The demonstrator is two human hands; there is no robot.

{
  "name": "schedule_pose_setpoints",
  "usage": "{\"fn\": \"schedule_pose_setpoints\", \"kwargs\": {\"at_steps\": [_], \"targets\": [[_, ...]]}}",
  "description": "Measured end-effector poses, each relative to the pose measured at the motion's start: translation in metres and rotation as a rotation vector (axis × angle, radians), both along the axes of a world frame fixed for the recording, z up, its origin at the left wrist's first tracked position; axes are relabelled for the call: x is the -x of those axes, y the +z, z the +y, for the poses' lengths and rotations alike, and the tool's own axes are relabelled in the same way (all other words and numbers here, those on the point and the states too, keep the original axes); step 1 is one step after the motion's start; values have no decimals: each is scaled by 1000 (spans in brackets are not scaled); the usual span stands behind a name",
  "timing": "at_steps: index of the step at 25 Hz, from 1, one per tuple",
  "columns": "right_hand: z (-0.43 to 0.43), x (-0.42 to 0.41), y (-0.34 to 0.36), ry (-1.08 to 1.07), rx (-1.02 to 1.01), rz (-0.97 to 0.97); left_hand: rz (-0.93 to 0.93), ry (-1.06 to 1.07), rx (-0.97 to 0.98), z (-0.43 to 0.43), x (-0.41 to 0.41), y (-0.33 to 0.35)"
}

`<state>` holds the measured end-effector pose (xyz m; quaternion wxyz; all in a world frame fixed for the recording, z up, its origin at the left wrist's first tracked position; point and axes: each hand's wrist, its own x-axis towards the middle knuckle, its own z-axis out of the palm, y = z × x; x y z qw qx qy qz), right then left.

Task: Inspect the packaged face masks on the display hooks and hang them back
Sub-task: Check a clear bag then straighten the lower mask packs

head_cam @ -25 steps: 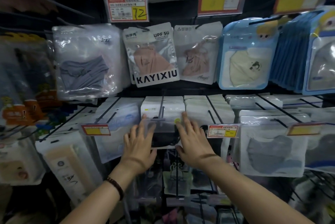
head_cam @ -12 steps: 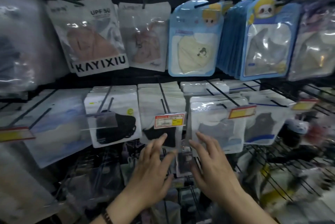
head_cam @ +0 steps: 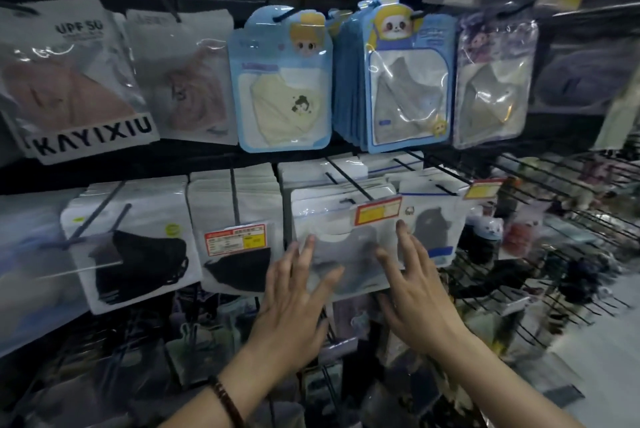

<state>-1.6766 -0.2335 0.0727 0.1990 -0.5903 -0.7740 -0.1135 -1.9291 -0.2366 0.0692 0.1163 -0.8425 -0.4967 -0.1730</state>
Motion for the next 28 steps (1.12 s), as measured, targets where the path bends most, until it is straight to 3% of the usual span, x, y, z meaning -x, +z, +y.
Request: {"fn": "schedule_pose_setpoints", "kwargs": {"at_steps": [13, 21, 28], "targets": [[88, -21, 10, 313, 137, 46, 55, 351, -59, 46, -44, 13], [109, -8, 38, 271, 269, -11, 100, 503, 84, 68, -61, 37], [103, -7, 38, 233, 286, 65, 43, 491, 52, 69, -64, 38]]}}
